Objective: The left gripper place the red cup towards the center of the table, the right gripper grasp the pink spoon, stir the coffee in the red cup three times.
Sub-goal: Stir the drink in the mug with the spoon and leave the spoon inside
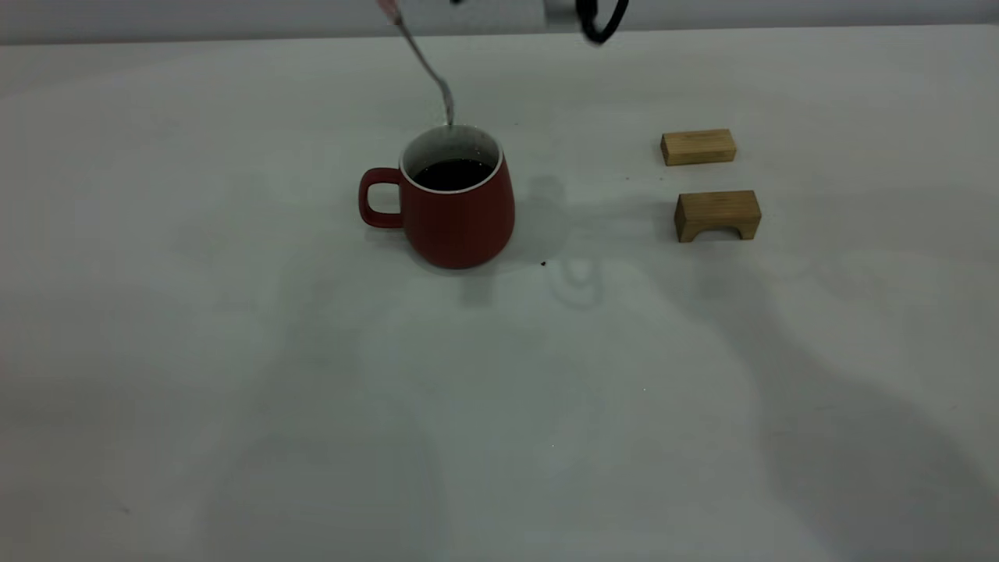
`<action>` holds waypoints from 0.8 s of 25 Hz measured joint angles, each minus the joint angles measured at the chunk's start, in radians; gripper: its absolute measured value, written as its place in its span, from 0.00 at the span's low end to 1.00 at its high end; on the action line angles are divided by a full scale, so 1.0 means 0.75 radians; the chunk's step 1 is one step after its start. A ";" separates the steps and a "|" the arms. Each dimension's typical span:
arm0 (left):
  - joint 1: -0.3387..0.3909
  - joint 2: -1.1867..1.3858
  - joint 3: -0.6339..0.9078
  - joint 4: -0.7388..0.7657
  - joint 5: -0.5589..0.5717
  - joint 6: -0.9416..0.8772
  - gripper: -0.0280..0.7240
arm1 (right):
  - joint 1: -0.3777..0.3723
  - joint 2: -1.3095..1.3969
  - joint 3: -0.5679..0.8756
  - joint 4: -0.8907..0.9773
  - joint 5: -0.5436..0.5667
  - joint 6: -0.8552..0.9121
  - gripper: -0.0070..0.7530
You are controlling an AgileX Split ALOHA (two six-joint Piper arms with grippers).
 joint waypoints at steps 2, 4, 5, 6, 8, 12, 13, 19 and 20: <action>0.000 0.000 0.000 0.000 0.000 0.000 0.43 | 0.000 0.038 0.000 0.039 -0.010 0.000 0.20; 0.000 0.000 0.000 0.000 0.000 0.000 0.43 | 0.000 0.077 0.000 0.075 -0.019 0.000 0.20; 0.000 0.000 0.000 0.000 0.000 0.000 0.43 | 0.000 0.098 0.000 0.096 -0.023 0.000 0.20; 0.000 0.000 0.000 0.000 0.000 0.000 0.43 | 0.000 0.120 0.000 0.114 -0.028 -0.003 0.20; 0.000 0.000 0.000 0.000 0.000 0.000 0.43 | 0.000 0.163 -0.001 0.167 -0.036 -0.036 0.20; 0.000 0.000 0.000 0.000 0.000 0.000 0.43 | 0.000 0.254 -0.041 0.297 -0.027 -0.245 0.20; 0.000 0.000 0.000 0.000 0.000 0.000 0.43 | 0.000 0.270 -0.054 0.322 -0.027 -0.297 0.20; 0.000 0.000 0.000 0.000 0.000 0.000 0.43 | -0.063 0.283 -0.084 0.195 -0.017 -0.201 0.20; 0.000 0.000 0.000 0.000 0.000 0.000 0.43 | -0.077 0.283 -0.084 0.142 -0.009 -0.107 0.20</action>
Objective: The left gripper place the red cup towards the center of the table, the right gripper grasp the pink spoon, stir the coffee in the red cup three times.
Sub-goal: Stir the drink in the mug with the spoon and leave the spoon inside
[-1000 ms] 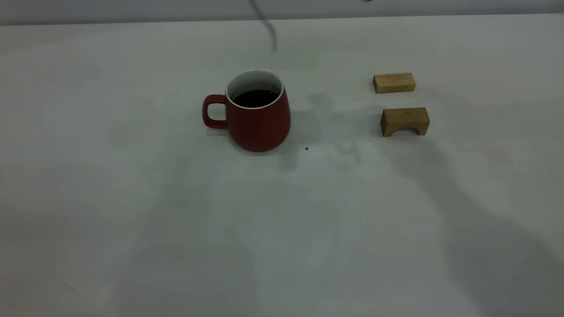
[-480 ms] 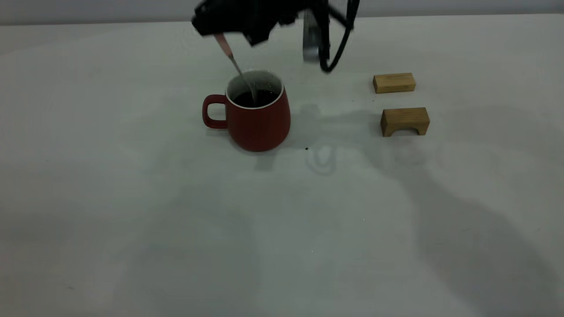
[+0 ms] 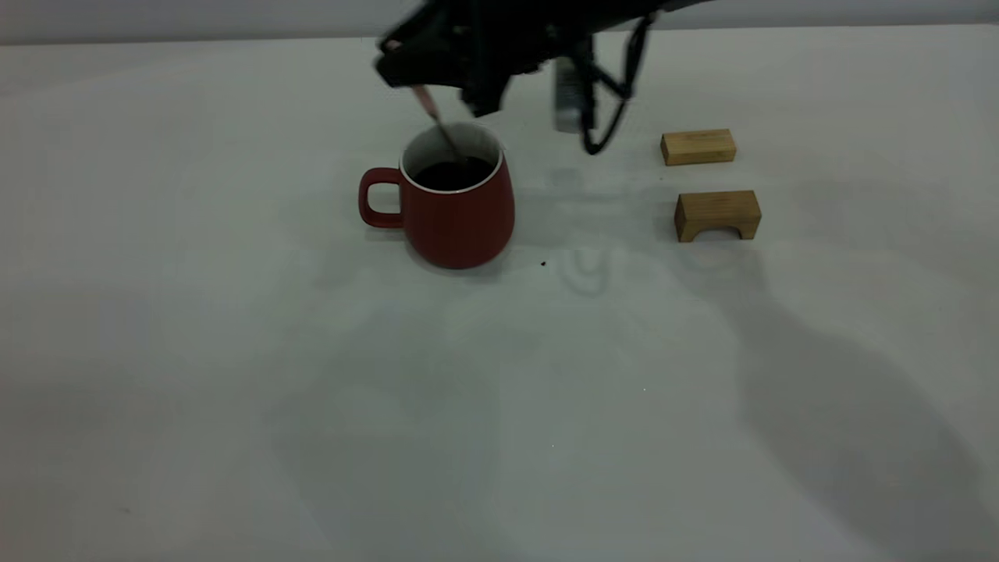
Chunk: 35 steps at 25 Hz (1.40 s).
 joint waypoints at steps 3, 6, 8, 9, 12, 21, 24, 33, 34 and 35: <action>0.000 0.000 0.000 0.000 0.000 0.000 0.43 | -0.019 0.000 0.000 -0.088 0.039 0.221 0.20; 0.000 0.000 0.000 0.000 0.000 0.000 0.43 | 0.008 0.000 0.000 -0.086 0.055 0.230 0.20; 0.000 0.000 0.000 0.000 0.000 0.000 0.43 | 0.033 0.000 -0.001 -0.018 0.052 0.090 0.20; 0.000 0.000 0.000 0.000 0.000 0.000 0.43 | 0.042 0.000 -0.001 0.025 0.052 0.012 0.20; 0.000 0.000 0.000 0.000 0.000 0.000 0.43 | 0.039 0.002 -0.002 0.099 0.047 -0.225 0.20; 0.000 0.000 0.000 0.000 0.000 0.000 0.43 | -0.029 0.010 -0.002 -0.114 0.094 0.228 0.20; 0.000 0.000 0.000 0.000 0.000 0.000 0.43 | 0.016 0.010 -0.002 -0.079 0.085 0.200 0.20; 0.000 0.000 0.000 0.000 0.000 0.000 0.43 | 0.014 0.011 -0.002 0.043 0.036 -0.272 0.20; 0.000 0.000 0.000 0.000 0.000 0.000 0.43 | -0.001 0.011 -0.002 0.010 0.043 -0.235 0.20; 0.000 0.000 0.000 0.000 0.000 0.000 0.43 | -0.015 0.011 -0.002 -0.028 0.055 -0.162 0.20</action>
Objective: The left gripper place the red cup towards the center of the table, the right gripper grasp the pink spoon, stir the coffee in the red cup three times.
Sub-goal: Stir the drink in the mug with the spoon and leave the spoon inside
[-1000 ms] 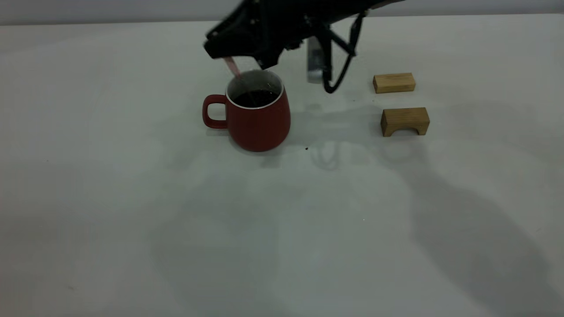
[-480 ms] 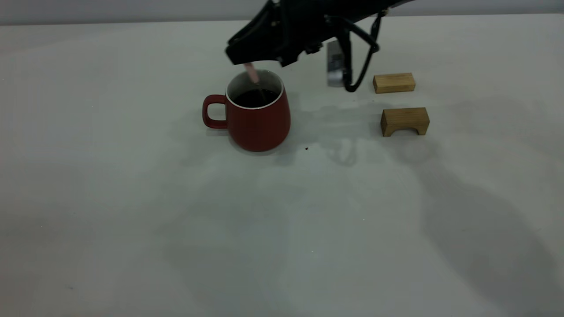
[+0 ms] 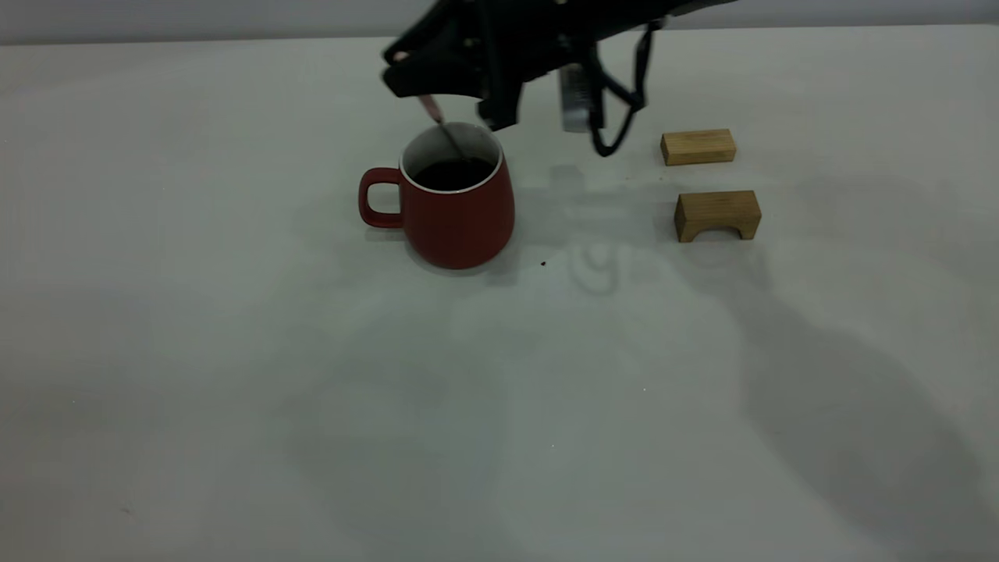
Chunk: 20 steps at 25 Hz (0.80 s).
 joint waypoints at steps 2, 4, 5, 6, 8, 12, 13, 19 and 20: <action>0.000 0.000 0.000 0.000 0.000 0.000 0.43 | -0.017 0.001 0.000 -0.067 0.018 0.131 0.20; 0.000 0.000 0.000 0.000 0.000 0.000 0.43 | -0.017 0.001 0.000 -0.108 0.024 0.276 0.20; 0.000 0.000 0.000 0.000 0.000 0.000 0.43 | -0.009 0.001 0.000 -0.114 0.028 0.325 0.20; 0.000 0.000 0.000 0.000 0.000 0.000 0.43 | 0.003 0.002 0.000 -0.115 0.029 0.347 0.20; 0.000 0.000 0.000 0.000 0.000 0.000 0.43 | 0.027 0.004 0.000 -0.098 0.029 0.326 0.20; 0.000 0.000 0.000 0.000 0.000 0.000 0.43 | 0.046 0.016 0.000 -0.003 0.028 -0.007 0.20; 0.000 0.000 0.000 0.000 0.000 0.000 0.43 | 0.046 0.016 0.000 0.013 0.027 -0.097 0.20; 0.000 0.000 0.000 0.000 0.000 0.000 0.43 | 0.040 0.024 0.000 0.039 0.045 -0.528 0.20; 0.000 0.000 0.000 0.000 0.000 0.000 0.43 | 0.039 0.024 0.000 0.039 0.044 -0.580 0.20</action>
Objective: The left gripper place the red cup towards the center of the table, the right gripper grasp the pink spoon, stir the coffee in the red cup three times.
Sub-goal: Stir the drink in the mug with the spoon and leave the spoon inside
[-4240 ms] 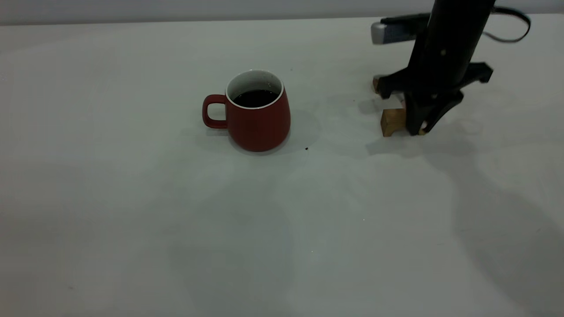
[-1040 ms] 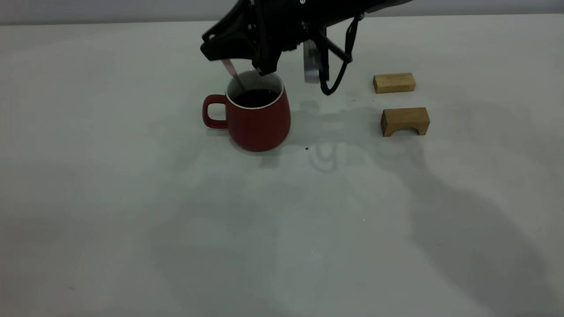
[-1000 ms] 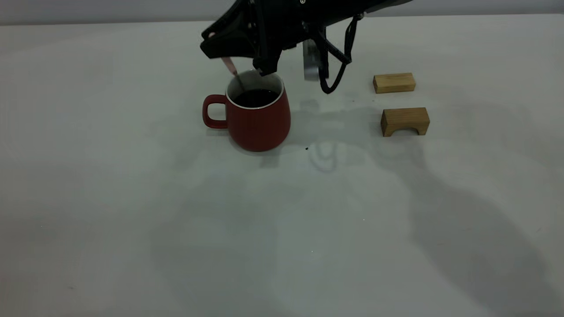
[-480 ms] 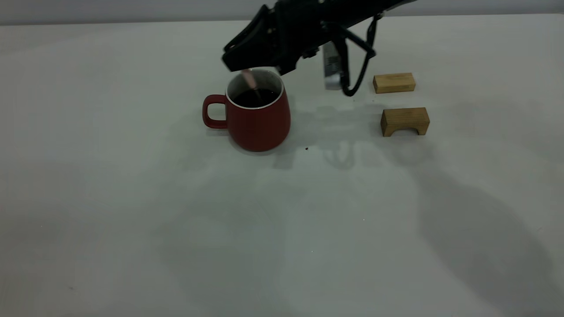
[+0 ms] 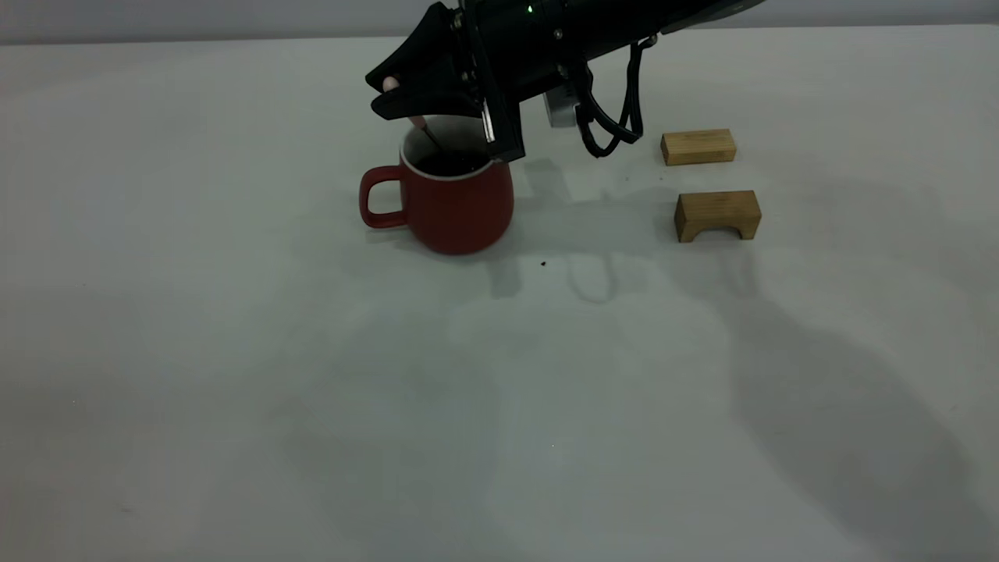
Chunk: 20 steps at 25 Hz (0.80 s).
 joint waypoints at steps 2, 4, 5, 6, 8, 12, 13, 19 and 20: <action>0.000 0.000 0.000 0.000 0.000 0.000 0.43 | -0.003 0.000 0.000 0.000 -0.007 -0.060 0.20; 0.000 0.000 0.000 0.000 0.000 0.000 0.43 | -0.009 0.000 0.000 0.001 -0.014 -0.086 0.20; 0.000 0.000 0.000 0.000 0.000 0.000 0.43 | -0.012 0.000 0.000 0.001 -0.015 -0.090 0.20; 0.000 0.000 0.000 0.000 0.000 0.000 0.43 | -0.013 0.000 0.000 0.001 -0.015 -0.090 0.20; 0.000 0.000 0.000 0.000 0.000 0.000 0.43 | -0.016 0.000 0.000 0.001 -0.015 -0.091 0.20; 0.000 0.000 0.000 0.000 0.000 0.000 0.43 | -0.020 0.000 0.000 0.001 -0.016 -0.061 0.20; 0.000 0.000 0.000 0.000 0.000 0.000 0.43 | -0.020 0.000 0.000 0.001 -0.019 -0.044 0.20; 0.000 0.000 0.000 0.000 0.000 0.000 0.43 | -0.024 0.000 0.000 -0.013 -0.032 0.076 0.21; 0.000 0.000 0.000 0.000 0.000 0.000 0.43 | -0.024 0.000 0.000 -0.024 -0.032 0.103 0.23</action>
